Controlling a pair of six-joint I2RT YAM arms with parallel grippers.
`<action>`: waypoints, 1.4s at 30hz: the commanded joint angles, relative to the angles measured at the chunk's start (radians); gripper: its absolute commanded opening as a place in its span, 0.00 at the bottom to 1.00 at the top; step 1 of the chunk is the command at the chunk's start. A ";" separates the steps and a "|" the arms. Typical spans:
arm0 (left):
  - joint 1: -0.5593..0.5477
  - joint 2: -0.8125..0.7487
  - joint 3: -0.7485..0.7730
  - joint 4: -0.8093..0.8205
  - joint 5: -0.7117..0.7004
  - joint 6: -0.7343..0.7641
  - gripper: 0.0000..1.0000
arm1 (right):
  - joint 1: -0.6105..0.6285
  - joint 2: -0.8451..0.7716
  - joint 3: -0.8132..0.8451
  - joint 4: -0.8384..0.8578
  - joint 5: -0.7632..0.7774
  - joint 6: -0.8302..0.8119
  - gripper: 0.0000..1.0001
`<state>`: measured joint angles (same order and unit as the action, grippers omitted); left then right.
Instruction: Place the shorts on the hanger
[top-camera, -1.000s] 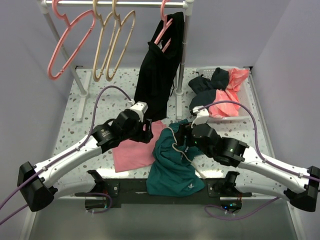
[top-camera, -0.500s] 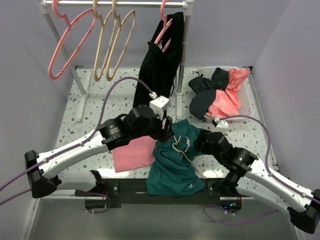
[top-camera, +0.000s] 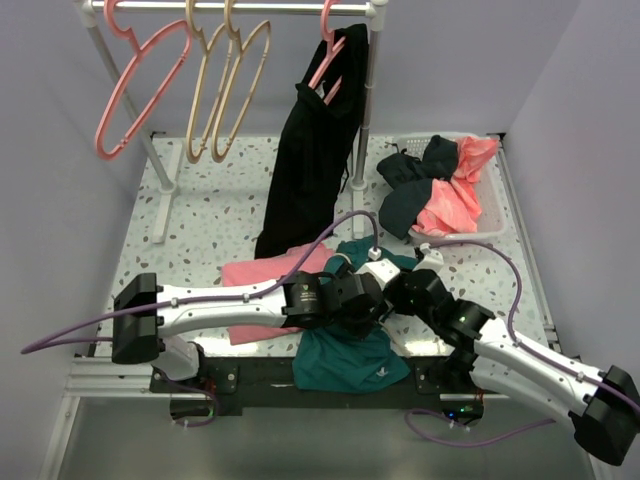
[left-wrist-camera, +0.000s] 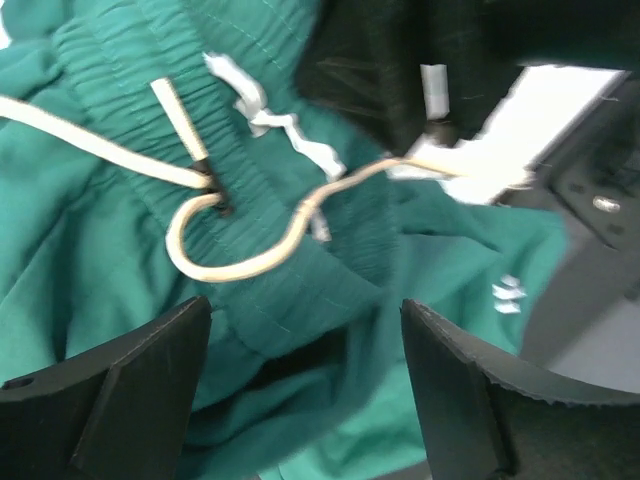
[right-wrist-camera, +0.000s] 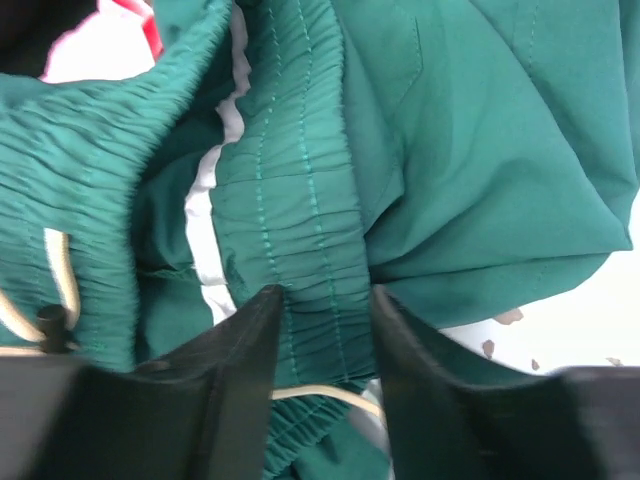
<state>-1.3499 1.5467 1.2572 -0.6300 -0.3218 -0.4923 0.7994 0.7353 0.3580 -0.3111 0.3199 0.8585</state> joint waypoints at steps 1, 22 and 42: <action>0.000 0.015 -0.053 0.030 -0.170 -0.069 0.75 | -0.002 -0.008 0.019 0.031 0.010 0.011 0.36; 0.173 -0.557 -0.295 0.047 -0.031 0.181 0.00 | -0.063 0.275 0.378 0.107 -0.027 -0.360 0.55; 0.176 -0.723 -0.222 -0.162 -0.026 0.293 0.00 | -0.207 0.634 0.386 0.383 -0.337 -0.446 0.64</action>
<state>-1.1782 0.8299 0.9981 -0.7986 -0.3473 -0.2436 0.5941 1.3037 0.7429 -0.0727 0.0818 0.4252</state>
